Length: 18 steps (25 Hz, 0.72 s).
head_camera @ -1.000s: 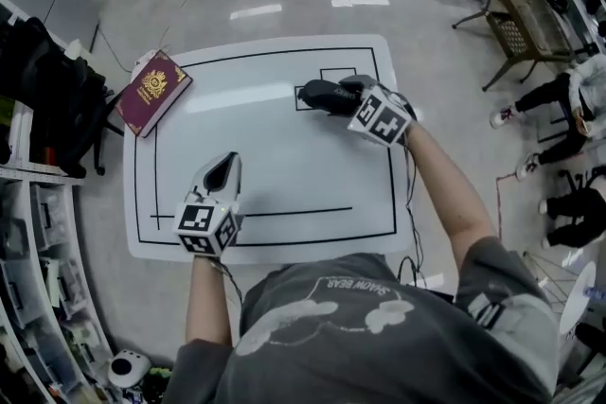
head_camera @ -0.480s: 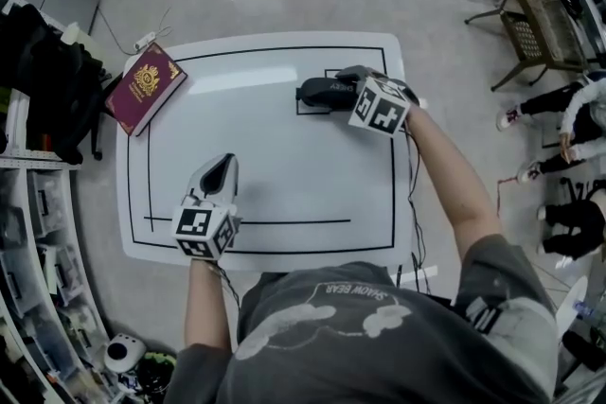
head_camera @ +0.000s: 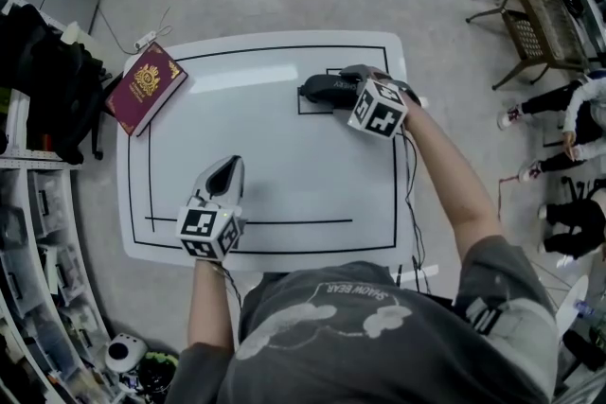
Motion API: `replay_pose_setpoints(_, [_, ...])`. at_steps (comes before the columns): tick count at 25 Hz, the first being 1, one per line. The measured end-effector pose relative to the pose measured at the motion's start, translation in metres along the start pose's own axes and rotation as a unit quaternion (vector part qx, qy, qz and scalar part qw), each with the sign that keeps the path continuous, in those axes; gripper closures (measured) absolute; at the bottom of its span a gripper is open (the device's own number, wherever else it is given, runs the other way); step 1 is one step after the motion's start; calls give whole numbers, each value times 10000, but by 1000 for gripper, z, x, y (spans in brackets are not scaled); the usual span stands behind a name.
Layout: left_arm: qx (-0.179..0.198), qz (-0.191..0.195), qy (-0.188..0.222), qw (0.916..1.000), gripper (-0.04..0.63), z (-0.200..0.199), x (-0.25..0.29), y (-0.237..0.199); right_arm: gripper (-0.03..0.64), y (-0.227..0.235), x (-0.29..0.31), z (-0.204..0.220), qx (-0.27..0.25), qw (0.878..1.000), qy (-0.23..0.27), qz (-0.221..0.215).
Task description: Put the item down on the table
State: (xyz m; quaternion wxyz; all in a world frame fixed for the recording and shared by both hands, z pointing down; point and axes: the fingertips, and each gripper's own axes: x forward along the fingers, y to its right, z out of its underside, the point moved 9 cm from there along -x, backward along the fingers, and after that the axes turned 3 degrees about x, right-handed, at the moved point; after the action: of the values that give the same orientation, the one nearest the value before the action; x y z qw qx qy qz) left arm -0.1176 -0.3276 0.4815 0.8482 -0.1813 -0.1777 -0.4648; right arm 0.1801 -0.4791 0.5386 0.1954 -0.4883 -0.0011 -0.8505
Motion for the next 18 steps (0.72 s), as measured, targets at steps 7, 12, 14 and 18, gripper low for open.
replay_pose_setpoints(7, [-34,82,107,9999,589,2,-11,-1,250,-4,-17,-9,304,9988,242,281])
replay_pose_setpoints(12, [-25,78,283,9996,589,0,-31,-4,252,-15,-46,-24,554,9949,631,557])
replay_pose_setpoints(14, [-13,74,373,9993,589,-1,-40,-6,266,-23,-60,-33,724,9911,879,686])
replay_pose_setpoints(18, [27,100,543,9985,589,-3,-62,-9,355,-47,-81,-50,1198,9791,1366,919])
